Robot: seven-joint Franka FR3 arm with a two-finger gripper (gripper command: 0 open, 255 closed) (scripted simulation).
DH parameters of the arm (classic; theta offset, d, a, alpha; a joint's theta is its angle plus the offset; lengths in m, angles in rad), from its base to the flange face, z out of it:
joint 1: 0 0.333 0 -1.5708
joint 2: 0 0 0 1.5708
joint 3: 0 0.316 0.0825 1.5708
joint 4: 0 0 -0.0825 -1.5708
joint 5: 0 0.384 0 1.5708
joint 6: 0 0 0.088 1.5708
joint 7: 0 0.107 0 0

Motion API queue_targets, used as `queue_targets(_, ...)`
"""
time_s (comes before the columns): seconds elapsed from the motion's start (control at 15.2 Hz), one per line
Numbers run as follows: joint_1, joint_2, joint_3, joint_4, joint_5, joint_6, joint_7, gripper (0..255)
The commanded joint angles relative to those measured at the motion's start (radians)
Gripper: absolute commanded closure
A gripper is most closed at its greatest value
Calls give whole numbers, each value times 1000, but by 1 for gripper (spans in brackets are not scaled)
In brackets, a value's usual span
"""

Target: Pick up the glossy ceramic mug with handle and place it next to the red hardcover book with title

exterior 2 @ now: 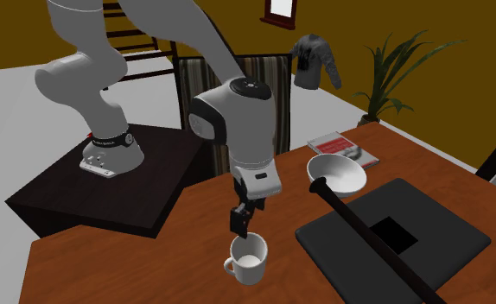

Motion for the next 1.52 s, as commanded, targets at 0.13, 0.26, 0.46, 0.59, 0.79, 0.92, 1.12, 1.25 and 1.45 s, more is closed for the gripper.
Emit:
queue_targets(0.13,-22,85,5,60,19,32,-16,0)
queue_targets(0.26,-27,108,11,64,27,52,-21,0)
queue_targets(0.46,-35,144,19,72,37,80,-28,0)
queue_targets(0.59,-40,163,24,76,42,94,-31,0)
queue_targets(0.79,-40,163,24,76,42,94,-31,0)
queue_targets(0.92,-40,163,24,76,42,94,-31,0)
queue_targets(1.12,-40,163,24,76,42,94,-31,255)
queue_targets(1.25,-40,163,24,76,42,94,-31,255)
queue_targets(1.45,-40,163,24,76,42,94,-31,255)
